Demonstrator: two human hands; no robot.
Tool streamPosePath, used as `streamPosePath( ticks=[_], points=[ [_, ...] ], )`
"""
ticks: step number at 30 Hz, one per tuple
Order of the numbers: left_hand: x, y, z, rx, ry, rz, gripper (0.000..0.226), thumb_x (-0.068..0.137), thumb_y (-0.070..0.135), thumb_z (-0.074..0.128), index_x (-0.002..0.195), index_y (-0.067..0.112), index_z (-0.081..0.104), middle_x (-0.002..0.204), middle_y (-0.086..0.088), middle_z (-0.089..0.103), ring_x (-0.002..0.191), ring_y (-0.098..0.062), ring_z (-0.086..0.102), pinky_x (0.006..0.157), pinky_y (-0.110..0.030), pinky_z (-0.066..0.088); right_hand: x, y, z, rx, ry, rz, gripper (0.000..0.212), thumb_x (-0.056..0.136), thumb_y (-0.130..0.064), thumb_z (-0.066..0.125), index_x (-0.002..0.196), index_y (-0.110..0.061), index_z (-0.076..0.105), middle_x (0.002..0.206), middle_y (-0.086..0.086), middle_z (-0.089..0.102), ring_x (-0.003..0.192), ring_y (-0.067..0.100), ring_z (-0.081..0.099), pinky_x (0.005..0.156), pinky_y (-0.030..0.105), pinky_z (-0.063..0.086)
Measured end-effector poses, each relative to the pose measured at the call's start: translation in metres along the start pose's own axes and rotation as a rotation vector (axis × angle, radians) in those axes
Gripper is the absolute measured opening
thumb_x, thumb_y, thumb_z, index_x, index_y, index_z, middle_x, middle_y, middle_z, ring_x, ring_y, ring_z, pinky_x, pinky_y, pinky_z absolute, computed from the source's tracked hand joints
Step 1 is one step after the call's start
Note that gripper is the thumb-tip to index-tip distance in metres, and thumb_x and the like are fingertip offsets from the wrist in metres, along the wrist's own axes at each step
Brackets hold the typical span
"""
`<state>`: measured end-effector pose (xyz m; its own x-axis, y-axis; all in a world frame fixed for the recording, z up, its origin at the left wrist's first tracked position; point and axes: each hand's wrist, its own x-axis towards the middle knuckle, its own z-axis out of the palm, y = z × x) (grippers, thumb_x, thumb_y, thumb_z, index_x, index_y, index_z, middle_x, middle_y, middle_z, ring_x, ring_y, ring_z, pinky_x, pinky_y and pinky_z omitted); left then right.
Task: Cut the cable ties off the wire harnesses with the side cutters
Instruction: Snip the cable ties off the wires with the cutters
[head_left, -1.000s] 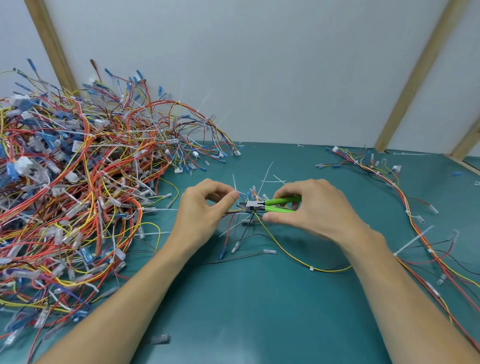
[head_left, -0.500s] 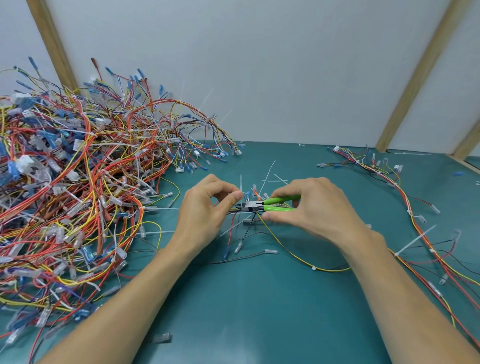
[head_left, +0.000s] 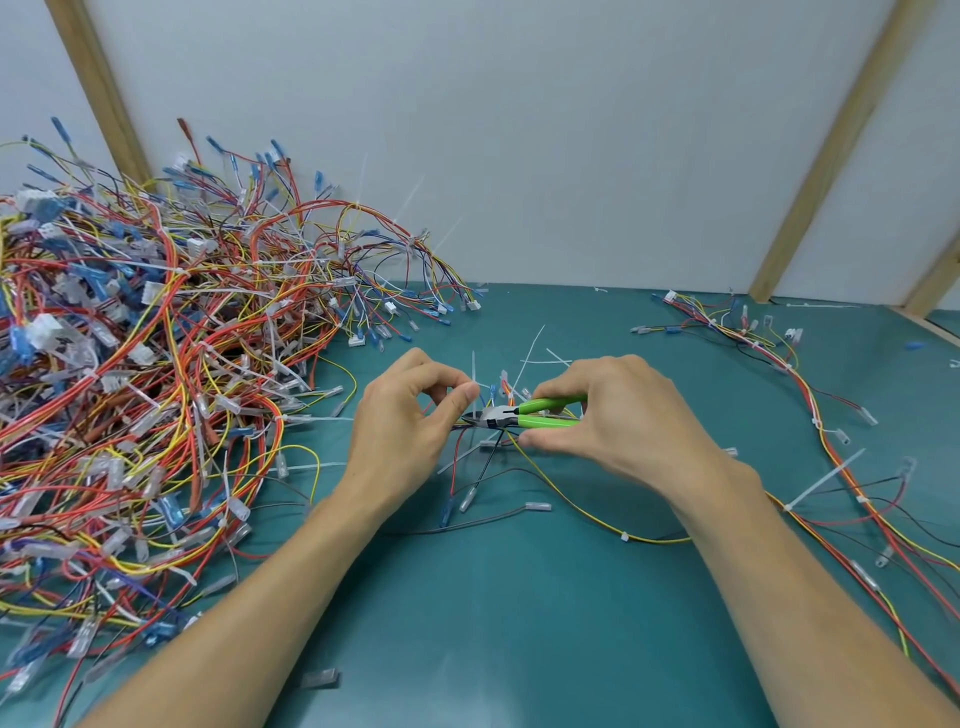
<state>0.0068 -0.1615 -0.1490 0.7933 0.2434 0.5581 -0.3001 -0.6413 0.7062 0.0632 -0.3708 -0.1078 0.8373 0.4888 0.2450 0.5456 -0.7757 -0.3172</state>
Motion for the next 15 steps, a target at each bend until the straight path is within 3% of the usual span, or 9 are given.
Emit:
streamPosePath(
  ticks=[6,11,15],
  points=[
    [-0.0015,-0.0007,0.0003,0.019,-0.011,0.001,0.005,0.089,0.018,0.076,0.084,0.017,0.076,0.079,0.006,0.059,0.077,-0.006,0.059,0.076,-0.029,0.047,-0.0007,-0.0026,0.0030,-0.021,0.035,0.004,0.035,0.071,-0.067,0.078,0.100,-0.047,0.078,0.091,-0.017,0.076,0.089,0.015,0.062,0.068,0.029,0.048],
    [0.0023,0.0001,-0.0015,-0.034,0.031,0.005,0.008,0.091,0.020,0.073,0.084,0.016,0.075,0.078,0.004,0.059,0.076,-0.008,0.057,0.078,-0.030,0.046,-0.0022,-0.0056,0.0066,-0.042,0.025,0.007,0.030,0.071,-0.066,0.076,0.097,-0.050,0.077,0.082,-0.016,0.074,0.077,0.013,0.058,0.055,0.020,0.037],
    [0.0035,0.0028,-0.0040,-0.111,0.145,-0.004,0.007,0.097,0.018,0.066,0.091,0.014,0.068,0.086,0.005,0.067,0.085,-0.011,0.064,0.085,-0.036,0.051,0.0013,0.0016,0.0042,-0.012,0.129,0.040,0.028,0.072,-0.065,0.076,0.092,-0.046,0.076,0.082,-0.016,0.073,0.081,0.016,0.060,0.061,0.028,0.042]
  ],
)
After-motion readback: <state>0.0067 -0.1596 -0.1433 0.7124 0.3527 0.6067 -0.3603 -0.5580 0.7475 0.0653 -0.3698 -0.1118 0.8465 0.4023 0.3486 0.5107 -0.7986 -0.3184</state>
